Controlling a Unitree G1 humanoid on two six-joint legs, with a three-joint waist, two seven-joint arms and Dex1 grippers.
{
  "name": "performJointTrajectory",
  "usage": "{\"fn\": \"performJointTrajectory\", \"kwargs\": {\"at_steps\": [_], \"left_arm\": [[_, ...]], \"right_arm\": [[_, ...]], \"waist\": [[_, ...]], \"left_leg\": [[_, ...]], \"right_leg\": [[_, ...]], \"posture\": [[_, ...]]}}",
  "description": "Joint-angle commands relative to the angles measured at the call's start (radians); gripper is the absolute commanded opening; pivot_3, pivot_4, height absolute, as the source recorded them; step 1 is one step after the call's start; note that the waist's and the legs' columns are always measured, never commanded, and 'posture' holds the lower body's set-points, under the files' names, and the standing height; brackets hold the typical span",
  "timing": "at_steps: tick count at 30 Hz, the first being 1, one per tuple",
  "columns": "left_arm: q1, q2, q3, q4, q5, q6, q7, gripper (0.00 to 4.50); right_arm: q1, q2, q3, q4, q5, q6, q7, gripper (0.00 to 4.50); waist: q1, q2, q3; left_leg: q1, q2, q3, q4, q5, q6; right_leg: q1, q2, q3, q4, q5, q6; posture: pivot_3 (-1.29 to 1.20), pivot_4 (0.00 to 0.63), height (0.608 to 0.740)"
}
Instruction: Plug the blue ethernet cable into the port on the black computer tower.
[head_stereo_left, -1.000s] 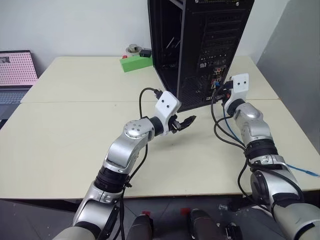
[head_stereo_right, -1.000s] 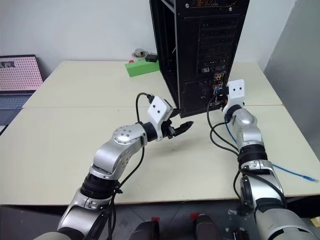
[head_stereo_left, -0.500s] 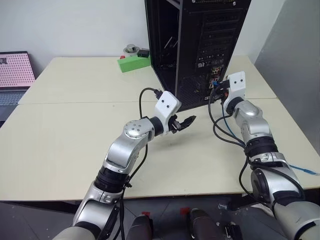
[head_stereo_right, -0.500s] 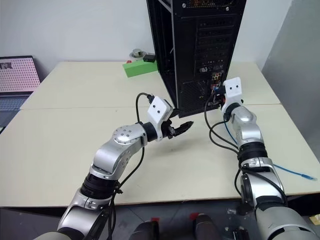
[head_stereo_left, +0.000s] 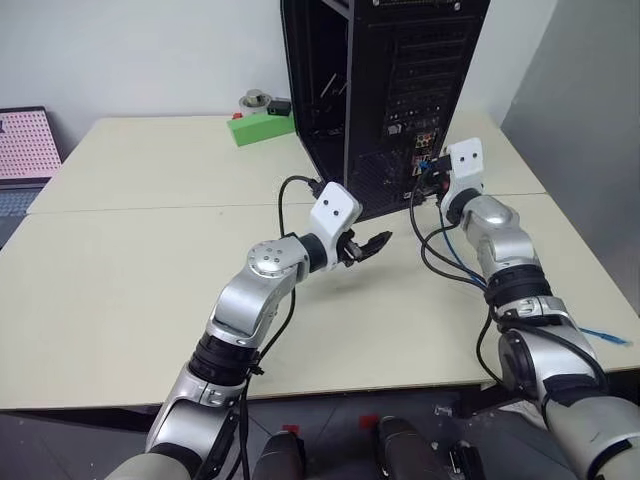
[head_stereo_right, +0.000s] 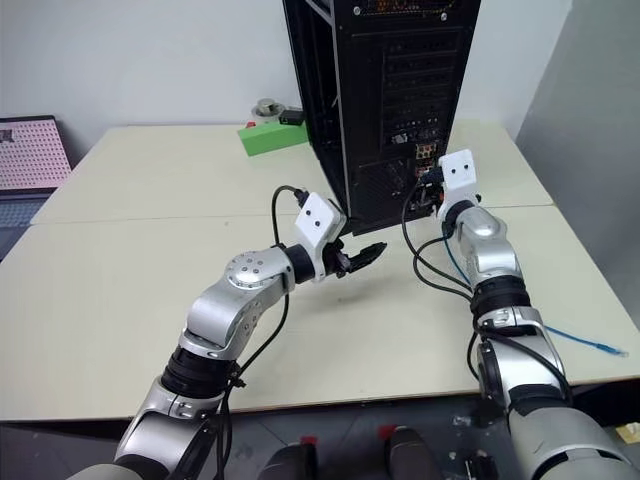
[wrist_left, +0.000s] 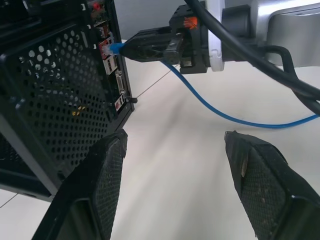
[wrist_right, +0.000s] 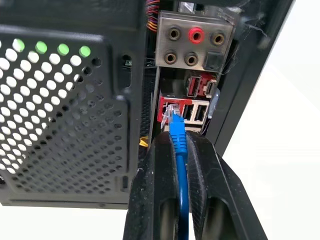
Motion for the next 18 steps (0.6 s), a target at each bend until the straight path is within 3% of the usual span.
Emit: {"fn": "performJointTrajectory", "kwargs": {"at_steps": [1, 18], "left_arm": [[-0.003, -0.007, 0.009, -0.032, 0.006, -0.009, 0.004, 3.31], [-0.004, -0.007, 0.011, -0.027, 0.008, -0.011, 0.004, 3.31]], "right_arm": [[-0.064, 0.007, -0.044, -0.035, 0.045, 0.031, -0.017, 0.00], [-0.072, 0.025, -0.091, -0.051, 0.110, 0.084, -0.005, 0.00]], "waist": [[0.000, 0.000, 0.000], [0.002, 0.000, 0.000]], "left_leg": [[0.000, 0.000, 0.000, 0.000, 0.000, 0.000], [0.000, 0.000, 0.000, -0.001, 0.000, 0.000]], "right_leg": [[0.000, 0.000, 0.000, 0.000, 0.000, 0.000], [0.000, 0.000, 0.000, -0.001, 0.000, 0.000]], "posture": [[0.00, 0.150, 0.740], [0.00, 0.150, 0.740]]}}
